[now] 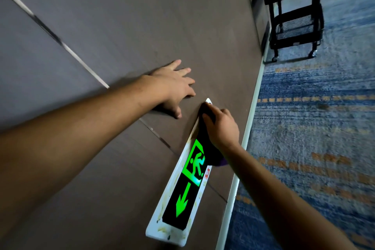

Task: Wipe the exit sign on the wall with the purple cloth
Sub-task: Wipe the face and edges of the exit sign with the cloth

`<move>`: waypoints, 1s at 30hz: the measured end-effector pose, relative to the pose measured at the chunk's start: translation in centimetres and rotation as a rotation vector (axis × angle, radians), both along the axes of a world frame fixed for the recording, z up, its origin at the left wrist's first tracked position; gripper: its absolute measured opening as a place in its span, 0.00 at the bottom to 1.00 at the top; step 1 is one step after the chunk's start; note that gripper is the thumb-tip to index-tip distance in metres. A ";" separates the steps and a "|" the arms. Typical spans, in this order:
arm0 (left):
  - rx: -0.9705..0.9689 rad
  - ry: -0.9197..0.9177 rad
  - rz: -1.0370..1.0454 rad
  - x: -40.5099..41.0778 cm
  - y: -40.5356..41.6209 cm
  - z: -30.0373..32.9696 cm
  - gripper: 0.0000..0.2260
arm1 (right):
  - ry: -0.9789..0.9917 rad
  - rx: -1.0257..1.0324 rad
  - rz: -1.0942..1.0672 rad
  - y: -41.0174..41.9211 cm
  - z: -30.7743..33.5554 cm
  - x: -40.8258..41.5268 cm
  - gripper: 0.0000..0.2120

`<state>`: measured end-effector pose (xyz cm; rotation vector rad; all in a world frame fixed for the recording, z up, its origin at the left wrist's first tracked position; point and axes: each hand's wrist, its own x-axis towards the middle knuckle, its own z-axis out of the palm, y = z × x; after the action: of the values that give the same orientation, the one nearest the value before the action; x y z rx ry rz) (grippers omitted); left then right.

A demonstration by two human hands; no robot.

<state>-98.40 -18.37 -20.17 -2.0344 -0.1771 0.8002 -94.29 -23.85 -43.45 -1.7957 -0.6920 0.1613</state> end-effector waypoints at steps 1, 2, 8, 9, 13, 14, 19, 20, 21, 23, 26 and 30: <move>-0.012 -0.006 0.003 0.0 0.1 0.0 0.39 | 0.000 -0.021 0.007 0.3 0.3 0.7 0.21; -0.023 -0.010 0.006 0.0 0.1 0.0 0.39 | 0.000 -0.042 0.018 0.5 0.5 1.3 0.21; -0.016 -0.004 0.014 0.4 -0.1 0.0 0.39 | -0.008 -0.021 0.055 -0.2 0.1 1.0 0.20; -0.017 -0.003 0.018 0.3 -0.2 0.0 0.39 | -0.017 -0.014 0.063 -0.6 0.0 0.4 0.20; -0.036 -0.011 0.040 0.2 -0.8 0.2 0.38 | -0.047 0.010 0.119 -2.5 -0.7 -2.8 0.20; -0.043 -0.018 0.053 0.1 -0.9 0.2 0.39 | -0.051 0.019 0.132 -3.1 -1.0 -3.9 0.20; -0.028 -0.021 0.058 -0.9 -1.4 0.0 0.38 | -0.080 0.041 0.135 -4.5 -1.6 -7.2 0.21; -0.026 -0.022 0.055 -1.1 -1.5 0.0 0.38 | -0.066 0.046 0.125 -4.3 -1.5 -6.9 0.21; -0.025 -0.023 0.052 -1.4 -1.5 0.0 0.38 | -0.041 0.057 0.114 -4.0 -1.3 -6.5 0.21; -0.023 -0.025 0.047 -1.9 -1.5 -0.2 0.38 | 0.043 0.098 0.080 -3.3 -1.1 -5.0 0.21; -0.007 -0.019 0.025 -2.4 -1.3 -0.3 0.38 | 0.167 0.110 0.043 -1.9 -0.7 -2.3 0.25; -0.005 -0.024 0.021 -2.2 -1.2 -0.6 0.39 | 0.186 0.046 0.107 -0.9 -0.3 -0.4 0.23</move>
<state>-100.59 -19.52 -20.76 -2.0503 -0.2105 0.7901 -94.72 -24.80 -43.77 -1.6758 -0.6530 0.3771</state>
